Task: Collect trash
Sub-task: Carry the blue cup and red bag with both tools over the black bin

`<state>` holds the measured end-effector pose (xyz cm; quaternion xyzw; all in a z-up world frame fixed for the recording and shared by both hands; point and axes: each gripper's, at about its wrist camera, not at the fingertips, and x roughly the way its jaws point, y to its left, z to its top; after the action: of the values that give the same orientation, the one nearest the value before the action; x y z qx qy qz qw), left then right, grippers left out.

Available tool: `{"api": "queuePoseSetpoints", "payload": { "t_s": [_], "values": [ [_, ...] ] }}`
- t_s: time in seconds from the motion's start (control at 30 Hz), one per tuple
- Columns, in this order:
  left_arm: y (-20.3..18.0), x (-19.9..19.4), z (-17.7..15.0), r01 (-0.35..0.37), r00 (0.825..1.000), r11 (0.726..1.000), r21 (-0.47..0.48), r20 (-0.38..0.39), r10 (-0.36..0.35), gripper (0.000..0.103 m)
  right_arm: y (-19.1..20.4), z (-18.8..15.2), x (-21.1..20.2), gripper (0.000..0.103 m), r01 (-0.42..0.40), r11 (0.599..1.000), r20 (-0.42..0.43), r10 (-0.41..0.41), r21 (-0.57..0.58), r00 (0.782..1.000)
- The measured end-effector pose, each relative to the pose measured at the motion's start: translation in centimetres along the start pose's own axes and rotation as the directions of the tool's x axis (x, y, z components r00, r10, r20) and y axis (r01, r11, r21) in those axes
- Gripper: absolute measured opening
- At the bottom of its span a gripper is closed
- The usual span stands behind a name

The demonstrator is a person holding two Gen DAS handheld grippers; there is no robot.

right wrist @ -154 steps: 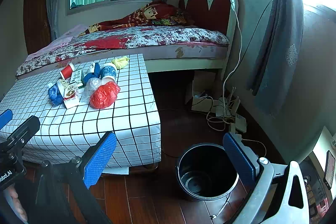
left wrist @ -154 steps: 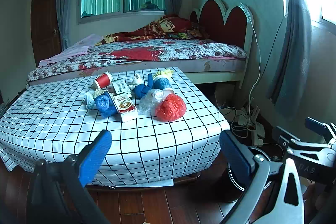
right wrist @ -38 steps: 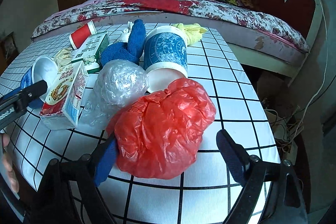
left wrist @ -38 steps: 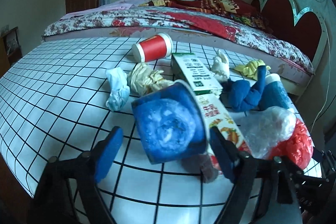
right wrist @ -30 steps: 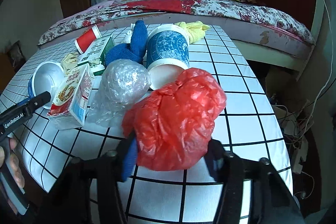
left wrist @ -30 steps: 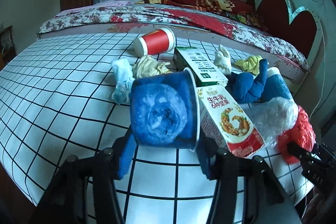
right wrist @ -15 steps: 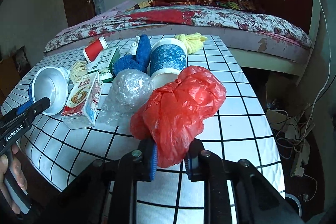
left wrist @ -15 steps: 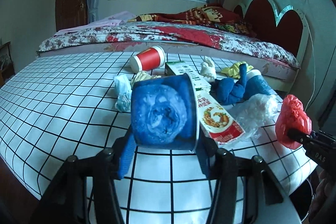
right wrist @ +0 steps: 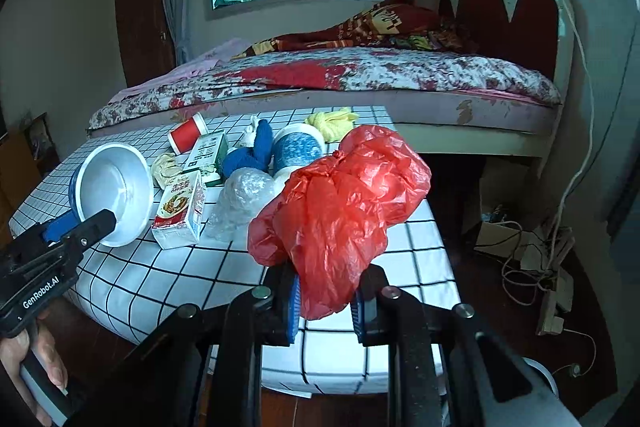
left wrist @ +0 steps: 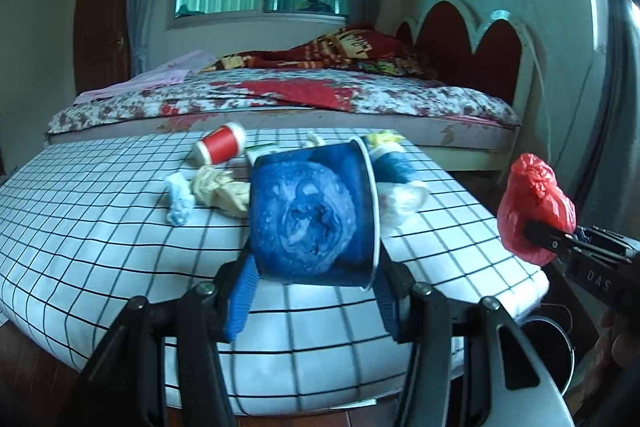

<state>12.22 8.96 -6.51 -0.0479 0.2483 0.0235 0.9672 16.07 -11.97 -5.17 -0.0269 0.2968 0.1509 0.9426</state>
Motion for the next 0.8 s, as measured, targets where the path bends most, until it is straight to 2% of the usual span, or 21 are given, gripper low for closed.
{"api": "queuePoseSetpoints", "payload": {
  "t_s": [0.2, 0.43, 0.63, 0.8],
  "values": [
    [-4.2, -1.4, -0.3, 0.096, 0.995, 0.993, 0.065, 0.014, -0.097, 0.053, -3.4, -1.3, -3.5, 0.021, 0.072, 0.996, 0.013, -0.072, 0.053, 0.997],
    [-9.0, -2.5, -0.9, 0.199, 0.980, 0.971, 0.130, 0.004, -0.201, 0.053, -6.4, -2.9, -6.4, 0.021, 0.137, 0.986, 0.012, -0.139, 0.090, 0.990],
    [-13.1, -3.0, -1.4, 0.283, 0.959, 0.943, 0.176, -0.020, -0.284, 0.053, -9.6, -4.4, -8.1, 0.021, 0.176, 0.977, -0.001, -0.177, 0.118, 0.984],
    [-16.7, -2.9, -2.4, 0.357, 0.934, 0.907, 0.224, -0.065, -0.351, 0.053, -12.5, -6.3, -9.3, 0.021, 0.203, 0.969, -0.022, -0.202, 0.139, 0.979]
  ]
}}
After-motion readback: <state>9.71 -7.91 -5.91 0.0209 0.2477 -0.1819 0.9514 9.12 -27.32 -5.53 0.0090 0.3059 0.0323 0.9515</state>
